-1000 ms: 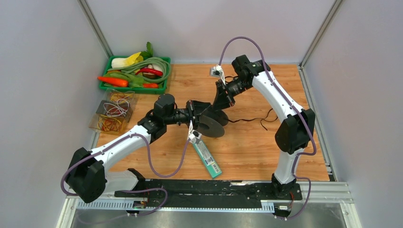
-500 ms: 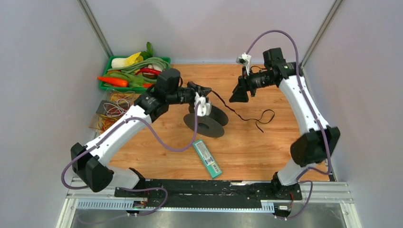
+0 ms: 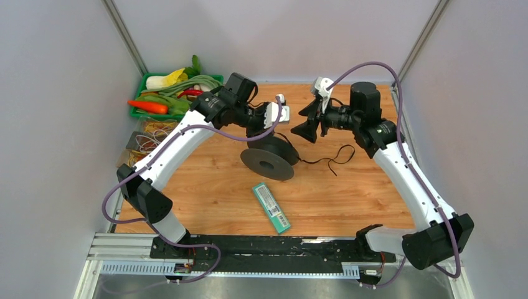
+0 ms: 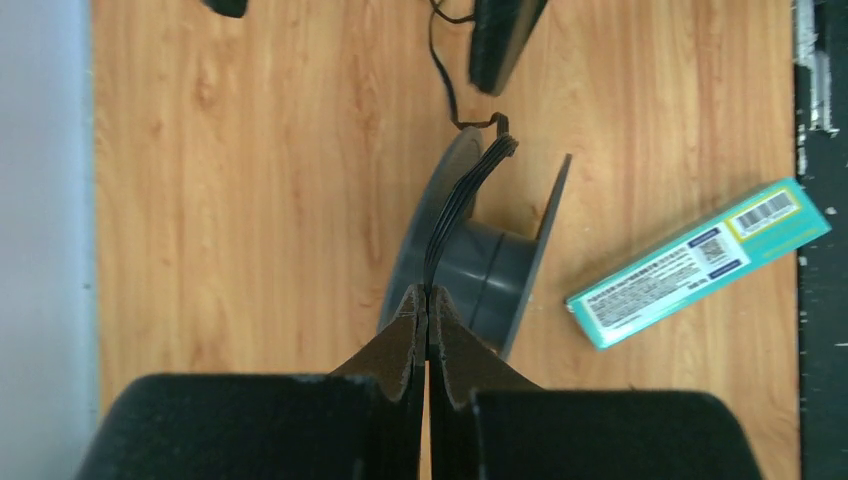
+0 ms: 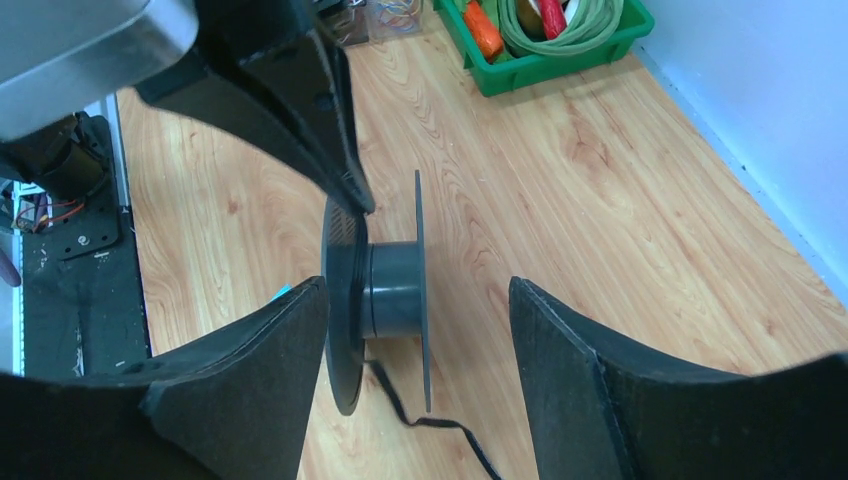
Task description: Wrap the cables
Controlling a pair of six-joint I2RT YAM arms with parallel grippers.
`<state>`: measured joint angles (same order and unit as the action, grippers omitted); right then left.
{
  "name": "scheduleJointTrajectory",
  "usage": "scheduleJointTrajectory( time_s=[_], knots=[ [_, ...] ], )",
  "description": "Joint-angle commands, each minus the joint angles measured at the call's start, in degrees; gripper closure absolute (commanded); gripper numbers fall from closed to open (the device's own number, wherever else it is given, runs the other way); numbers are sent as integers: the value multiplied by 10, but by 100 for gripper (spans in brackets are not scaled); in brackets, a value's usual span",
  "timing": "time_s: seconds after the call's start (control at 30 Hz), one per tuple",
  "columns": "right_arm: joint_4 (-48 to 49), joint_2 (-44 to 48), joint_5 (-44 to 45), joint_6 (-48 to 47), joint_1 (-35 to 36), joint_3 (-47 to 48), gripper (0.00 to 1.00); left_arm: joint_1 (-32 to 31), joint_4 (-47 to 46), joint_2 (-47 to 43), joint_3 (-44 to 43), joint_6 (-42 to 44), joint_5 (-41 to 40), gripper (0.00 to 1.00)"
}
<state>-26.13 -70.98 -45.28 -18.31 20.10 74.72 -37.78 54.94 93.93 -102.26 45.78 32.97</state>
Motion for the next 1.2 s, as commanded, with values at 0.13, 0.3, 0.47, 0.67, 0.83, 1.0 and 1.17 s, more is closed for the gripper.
scheduleJointTrajectory(
  time_s=[0.13, 0.3, 0.47, 0.67, 0.83, 1.0, 1.17],
  knots=[
    [75, -44, -4, 31, 20, -19, 34, 0, 15, -11, 18, -68, 30, 100],
    [84, -61, -38, 36, 22, -23, 39, 16, 18, 11, 7, -89, 46, 100],
    [67, -60, -48, 13, 30, -33, 40, 20, 13, 13, 7, -89, 47, 100],
    [42, -69, -44, -27, 48, -29, 37, 23, 18, 25, -2, -97, 55, 100],
    [42, -72, -3, -65, 64, -45, 40, 28, 15, 27, -8, -101, 70, 100],
    [50, -70, 26, -92, 66, -63, 49, 31, 16, 29, -11, -104, 78, 100],
    [64, -68, 42, -96, 69, -69, 76, 33, 16, 30, -11, -104, 83, 100]
  ],
)
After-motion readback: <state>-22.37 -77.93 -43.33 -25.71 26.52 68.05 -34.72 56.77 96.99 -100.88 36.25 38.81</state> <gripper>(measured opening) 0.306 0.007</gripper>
